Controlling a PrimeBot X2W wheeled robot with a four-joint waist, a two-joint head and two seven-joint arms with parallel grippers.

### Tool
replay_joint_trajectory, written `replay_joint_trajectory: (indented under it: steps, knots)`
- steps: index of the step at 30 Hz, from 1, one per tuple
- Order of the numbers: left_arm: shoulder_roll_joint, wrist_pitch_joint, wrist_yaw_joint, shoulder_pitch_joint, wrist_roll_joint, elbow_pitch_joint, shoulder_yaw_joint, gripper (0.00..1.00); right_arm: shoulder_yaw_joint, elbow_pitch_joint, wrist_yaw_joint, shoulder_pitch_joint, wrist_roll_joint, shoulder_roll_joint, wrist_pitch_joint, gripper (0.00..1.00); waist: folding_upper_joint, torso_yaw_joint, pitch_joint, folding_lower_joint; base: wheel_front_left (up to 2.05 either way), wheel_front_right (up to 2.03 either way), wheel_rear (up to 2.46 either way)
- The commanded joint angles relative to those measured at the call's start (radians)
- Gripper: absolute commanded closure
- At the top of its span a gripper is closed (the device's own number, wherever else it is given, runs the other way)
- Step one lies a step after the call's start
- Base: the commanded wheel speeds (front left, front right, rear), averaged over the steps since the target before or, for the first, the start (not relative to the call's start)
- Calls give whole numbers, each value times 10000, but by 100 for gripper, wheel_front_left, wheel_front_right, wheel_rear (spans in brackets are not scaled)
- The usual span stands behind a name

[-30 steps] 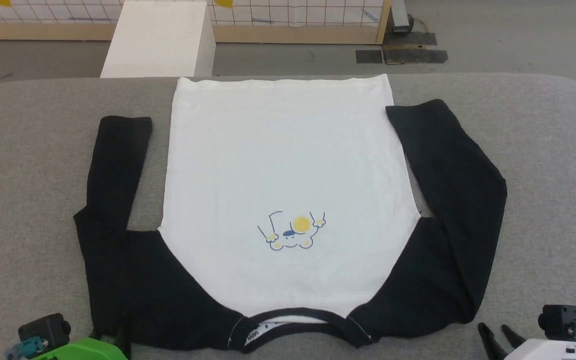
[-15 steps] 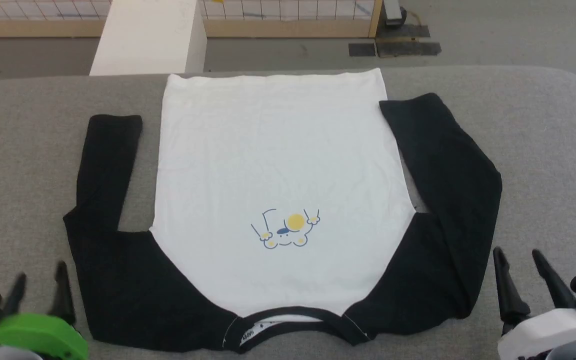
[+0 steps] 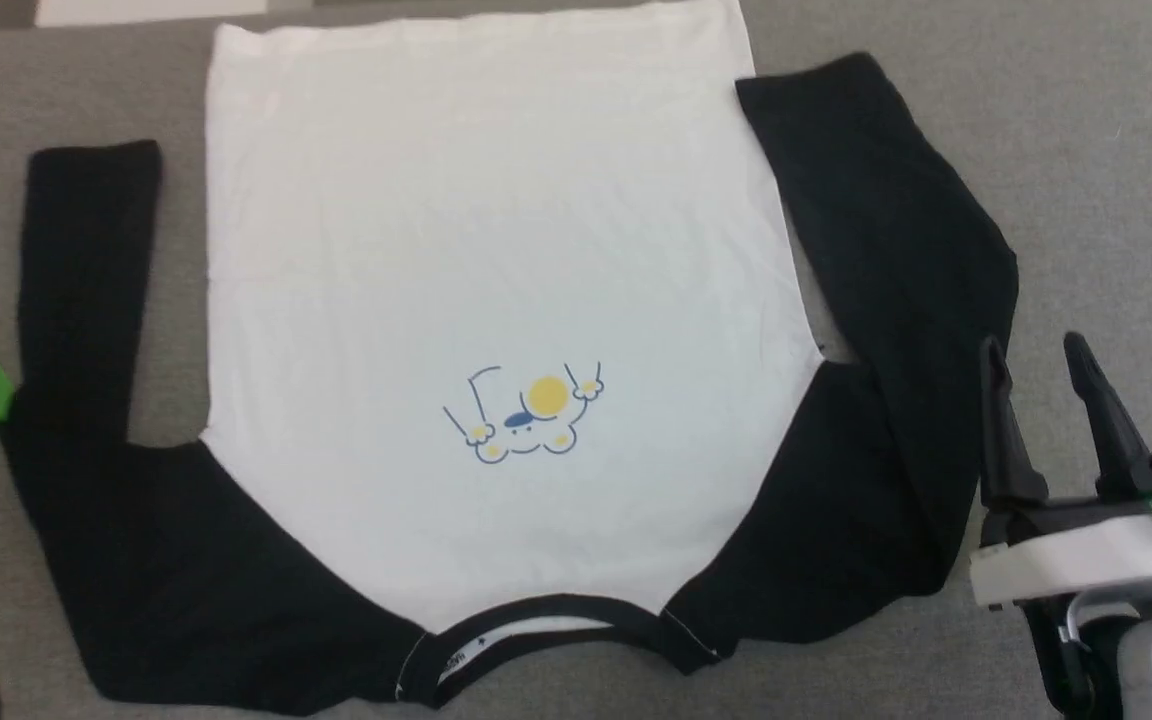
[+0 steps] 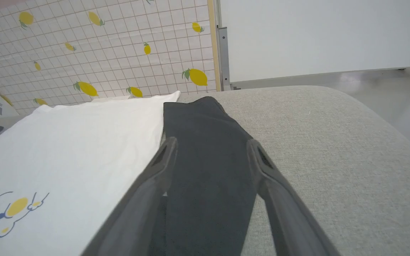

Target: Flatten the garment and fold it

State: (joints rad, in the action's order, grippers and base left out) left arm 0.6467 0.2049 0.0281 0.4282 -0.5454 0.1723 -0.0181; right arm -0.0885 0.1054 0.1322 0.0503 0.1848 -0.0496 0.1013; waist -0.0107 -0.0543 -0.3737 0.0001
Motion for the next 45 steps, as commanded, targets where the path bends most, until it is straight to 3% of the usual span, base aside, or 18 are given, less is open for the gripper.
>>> replay_joint_trajectory:
  steps: [1, 14, 21, 22, 23, 24, 36, 45]
  knots:
    - [234, 298, -11, 373, -75, 216, 0, 0, 114, 8, -15, 264, 42, -7, 115, 0, 107, -761, -1155, -1, 0, 0, 0]
    - [1536, 3117, 690, 1399, -583, 746, 524, 0, 576, -356, -15, 768, 403, -7, 567, 0, 107, -1557, -2369, -1, 0, 0, 0]
    - [1540, 3892, 1204, 1260, -1065, 716, 914, 0, 641, -511, -15, 973, 444, -7, 658, 0, 107, -1561, -2581, -1, 0, 0, 0]
    - [1518, 3934, 1206, 1246, -1119, 705, 925, 25, 649, -532, -15, 1002, 447, -7, 658, 0, 107, -1548, -2573, -1, 0, 0, 0]
    - [1498, 3930, 1208, 1214, -1146, 707, 930, 90, 652, -562, -15, 1028, 442, -7, 660, 0, 107, -1522, -2538, -1, 0, 0, 0]
    - [1489, 3912, 1196, 1171, -1150, 723, 920, 100, 653, -588, -15, 1039, 437, -7, 661, 0, 107, -1491, -2486, -1, 0, 0, 0]
    - [1477, 1159, 1227, 223, -663, 923, 1710, 100, 335, -859, -15, 721, 314, -7, 530, 0, 107, -820, -574, -1, 0, 0, 0]
    - [1519, 541, 1388, -1936, -1084, 545, 3097, 100, -96, -779, -15, -160, 373, -7, 245, 0, 107, -109, 1143, -1, 0, 0, 0]
